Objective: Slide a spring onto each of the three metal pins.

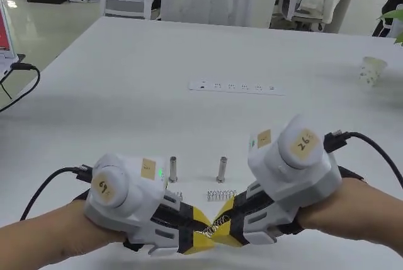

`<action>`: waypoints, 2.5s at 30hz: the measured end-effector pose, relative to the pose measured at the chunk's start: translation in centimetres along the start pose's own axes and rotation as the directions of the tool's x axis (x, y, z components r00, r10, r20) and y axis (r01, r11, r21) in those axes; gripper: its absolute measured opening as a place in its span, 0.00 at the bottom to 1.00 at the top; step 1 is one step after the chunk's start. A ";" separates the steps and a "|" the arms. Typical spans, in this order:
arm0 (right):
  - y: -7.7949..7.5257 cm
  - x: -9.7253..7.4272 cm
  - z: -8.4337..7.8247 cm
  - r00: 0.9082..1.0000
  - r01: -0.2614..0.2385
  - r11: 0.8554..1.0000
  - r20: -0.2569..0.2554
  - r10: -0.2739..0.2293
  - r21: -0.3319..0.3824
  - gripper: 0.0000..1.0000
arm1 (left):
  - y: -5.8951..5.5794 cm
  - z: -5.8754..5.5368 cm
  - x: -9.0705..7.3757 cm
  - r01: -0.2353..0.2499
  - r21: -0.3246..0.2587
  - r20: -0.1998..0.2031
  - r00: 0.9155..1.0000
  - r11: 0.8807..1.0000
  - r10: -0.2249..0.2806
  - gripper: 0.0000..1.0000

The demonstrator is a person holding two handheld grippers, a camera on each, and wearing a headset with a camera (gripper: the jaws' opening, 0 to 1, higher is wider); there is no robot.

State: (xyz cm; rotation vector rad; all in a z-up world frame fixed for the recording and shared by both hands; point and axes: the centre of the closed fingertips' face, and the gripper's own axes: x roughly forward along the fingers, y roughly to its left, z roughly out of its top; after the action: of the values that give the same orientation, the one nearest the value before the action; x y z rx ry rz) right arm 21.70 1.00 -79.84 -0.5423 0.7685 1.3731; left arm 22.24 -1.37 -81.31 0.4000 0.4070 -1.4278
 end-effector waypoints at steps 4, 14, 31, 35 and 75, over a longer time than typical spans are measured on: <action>0.1 0.1 -0.1 1.000 -0.004 1.000 -0.009 0.004 -0.005 0.09 | -0.2 0.1 0.1 0.004 0.002 -0.004 1.000 1.000 -0.004 0.01; 0.3 0.1 -0.5 1.000 -0.010 1.000 -0.029 0.009 -0.011 0.09 | -0.4 0.0 0.3 0.011 0.007 -0.025 1.000 1.000 -0.011 0.02; -0.5 -0.3 -0.1 1.000 0.007 1.000 -0.023 -0.007 -0.008 0.09 | 0.1 0.1 0.3 -0.010 -0.035 -0.001 1.000 0.999 0.010 0.16; -1.0 -0.7 -0.2 1.000 0.018 1.000 -0.022 -0.018 -0.001 0.09 | 0.3 -0.1 0.1 -0.018 -0.057 0.001 1.000 0.998 0.018 0.23; -4.6 -4.6 -1.9 0.993 0.116 0.992 -0.035 -0.114 0.052 0.09 | 2.4 -0.7 -5.0 -0.148 -0.211 0.072 0.983 0.966 0.166 0.63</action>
State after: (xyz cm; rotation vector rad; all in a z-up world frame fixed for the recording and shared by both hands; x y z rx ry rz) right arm 25.77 -4.07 -78.02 -0.5589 0.7858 1.2370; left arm 24.10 3.56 -79.40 0.1955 0.4358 -1.2308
